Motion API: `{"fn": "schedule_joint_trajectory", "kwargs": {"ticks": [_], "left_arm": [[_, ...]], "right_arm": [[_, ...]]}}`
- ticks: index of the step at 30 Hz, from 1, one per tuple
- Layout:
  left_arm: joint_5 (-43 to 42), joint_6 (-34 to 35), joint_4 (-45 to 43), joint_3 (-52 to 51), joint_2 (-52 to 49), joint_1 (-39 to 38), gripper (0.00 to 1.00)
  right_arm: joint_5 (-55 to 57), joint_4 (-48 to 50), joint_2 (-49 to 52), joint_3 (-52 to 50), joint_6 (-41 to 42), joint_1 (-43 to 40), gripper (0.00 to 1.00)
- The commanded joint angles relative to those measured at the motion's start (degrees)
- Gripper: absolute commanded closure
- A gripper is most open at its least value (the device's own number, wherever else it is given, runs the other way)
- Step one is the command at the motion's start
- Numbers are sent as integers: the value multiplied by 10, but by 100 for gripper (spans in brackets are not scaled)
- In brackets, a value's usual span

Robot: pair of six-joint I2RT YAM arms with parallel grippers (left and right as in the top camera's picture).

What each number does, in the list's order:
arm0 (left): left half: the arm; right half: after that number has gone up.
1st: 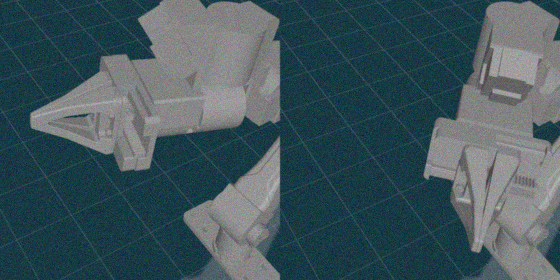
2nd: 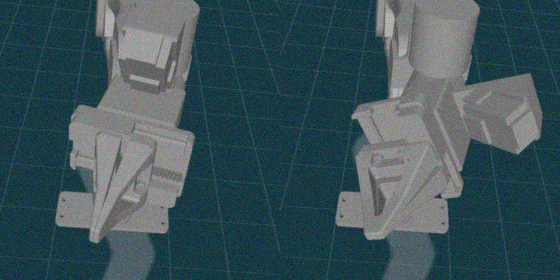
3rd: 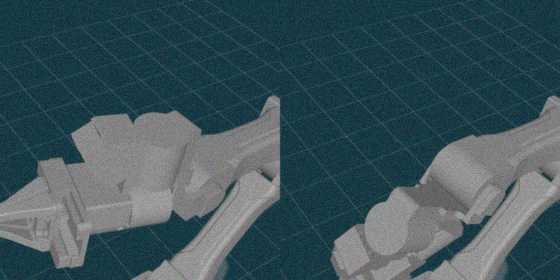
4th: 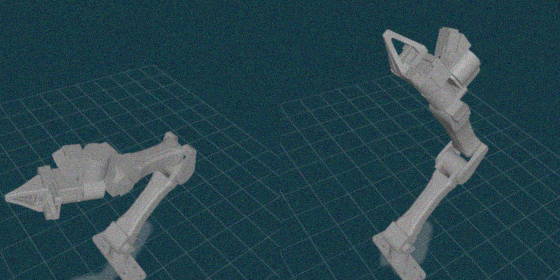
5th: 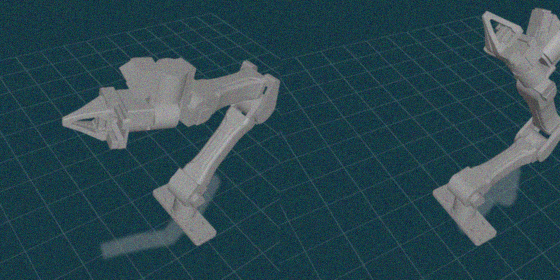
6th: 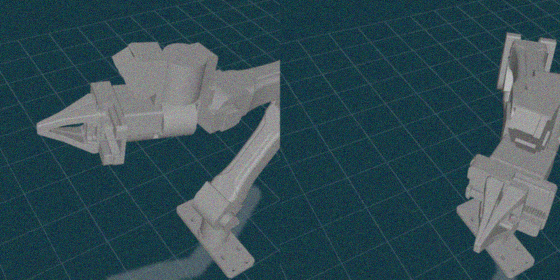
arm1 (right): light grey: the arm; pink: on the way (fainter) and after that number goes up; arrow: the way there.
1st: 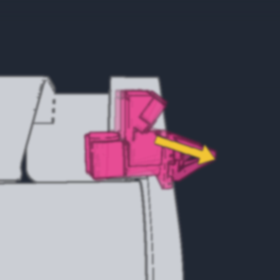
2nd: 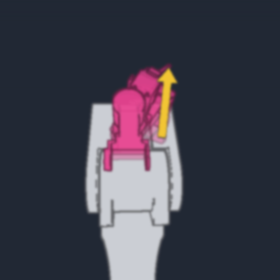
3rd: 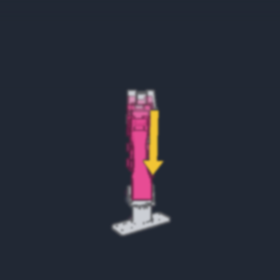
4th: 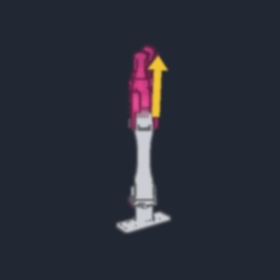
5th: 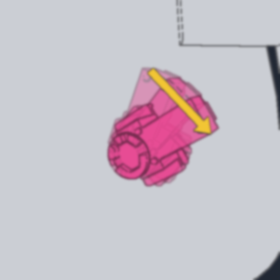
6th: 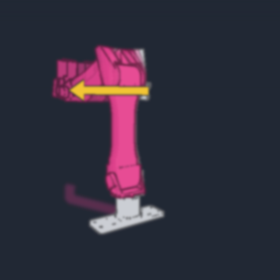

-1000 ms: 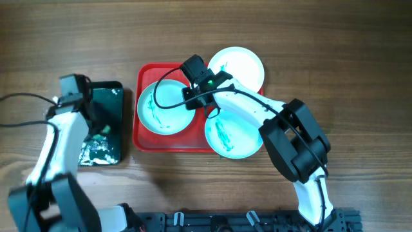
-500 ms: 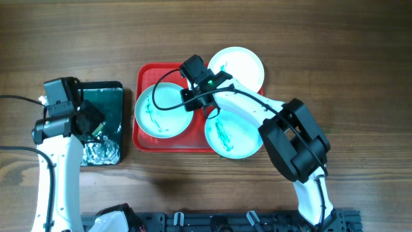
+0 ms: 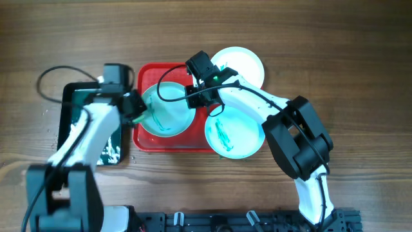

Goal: Clean dirty plates on tray and stack at the side

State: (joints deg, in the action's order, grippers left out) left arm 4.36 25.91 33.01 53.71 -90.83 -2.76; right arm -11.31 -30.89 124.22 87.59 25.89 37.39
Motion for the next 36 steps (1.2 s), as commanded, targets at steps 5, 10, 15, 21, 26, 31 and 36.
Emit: {"fn": "schedule_joint_trajectory", "kwargs": {"ticks": [5,10,15,21,26,31,36], "left_arm": [[-3,20,-108,9,-134,-77,96],[-49,38,-63,10,-147,-77,96],[-103,-38,-21,10,-147,-77,96],[-270,-140,36,10,-146,-77,96],[54,28,-75,10,-145,-76,96],[122,61,-85,10,-145,-76,96],[-322,-164,-50,9,-145,-76,96]], "right_arm": [[14,-3,12,6,25,-2,96],[-40,0,12,6,21,-20,96],[-151,-5,32,0,-16,-65,96],[-142,-2,32,-2,-17,-64,96],[-142,-4,32,-2,-18,-64,96],[-140,0,32,-2,-18,-64,96],[-140,2,32,-2,-18,-64,96]]}}
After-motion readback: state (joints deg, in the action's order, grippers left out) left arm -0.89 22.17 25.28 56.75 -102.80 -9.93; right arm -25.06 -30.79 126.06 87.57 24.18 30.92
